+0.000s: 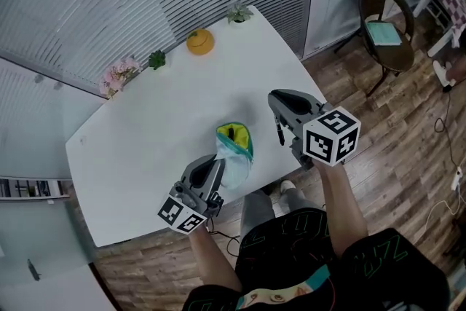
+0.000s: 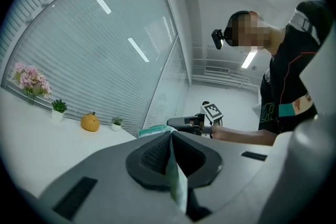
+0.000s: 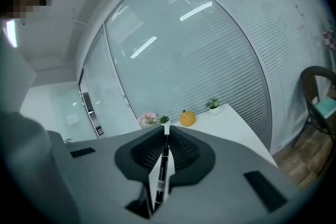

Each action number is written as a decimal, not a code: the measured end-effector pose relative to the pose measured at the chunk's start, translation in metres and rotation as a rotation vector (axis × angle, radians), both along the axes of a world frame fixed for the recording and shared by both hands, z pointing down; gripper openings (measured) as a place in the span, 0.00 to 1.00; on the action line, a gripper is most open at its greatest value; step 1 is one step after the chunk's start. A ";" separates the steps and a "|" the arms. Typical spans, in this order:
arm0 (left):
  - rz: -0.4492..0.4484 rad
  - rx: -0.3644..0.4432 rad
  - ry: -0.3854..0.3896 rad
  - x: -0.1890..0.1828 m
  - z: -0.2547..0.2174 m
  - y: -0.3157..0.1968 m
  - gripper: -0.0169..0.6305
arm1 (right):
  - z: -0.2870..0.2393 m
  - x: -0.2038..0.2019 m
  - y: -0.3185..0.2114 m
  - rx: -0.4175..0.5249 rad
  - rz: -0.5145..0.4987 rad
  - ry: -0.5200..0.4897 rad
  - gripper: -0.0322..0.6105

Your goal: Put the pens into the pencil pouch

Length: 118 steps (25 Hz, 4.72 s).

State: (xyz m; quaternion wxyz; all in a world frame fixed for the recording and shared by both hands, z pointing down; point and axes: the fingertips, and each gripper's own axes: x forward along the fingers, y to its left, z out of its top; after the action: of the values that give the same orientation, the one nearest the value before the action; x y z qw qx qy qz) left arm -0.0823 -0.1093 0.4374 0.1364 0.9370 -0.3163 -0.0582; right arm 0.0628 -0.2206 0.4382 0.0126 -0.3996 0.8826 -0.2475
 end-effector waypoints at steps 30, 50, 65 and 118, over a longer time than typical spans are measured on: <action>0.018 0.051 0.124 0.016 -0.017 0.030 0.03 | -0.106 -0.053 0.032 0.206 -0.039 -0.314 0.10; -0.071 0.103 0.233 -0.011 -0.032 0.031 0.03 | -0.093 -0.097 0.049 0.185 -0.140 -0.329 0.10; -0.085 0.106 0.183 -0.007 -0.031 0.024 0.03 | -0.056 -0.113 0.067 0.072 -0.378 -0.041 0.10; -0.858 0.052 -0.158 -0.095 -0.071 -0.052 0.03 | -0.081 -0.035 -0.002 0.239 0.035 0.168 0.05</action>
State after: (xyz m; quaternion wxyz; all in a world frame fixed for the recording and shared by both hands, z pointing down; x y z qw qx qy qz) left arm -0.1773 -0.1610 0.3665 0.0517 0.7255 -0.6847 -0.0457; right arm 0.0274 -0.2227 0.3575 -0.0096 -0.4300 0.8965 -0.1061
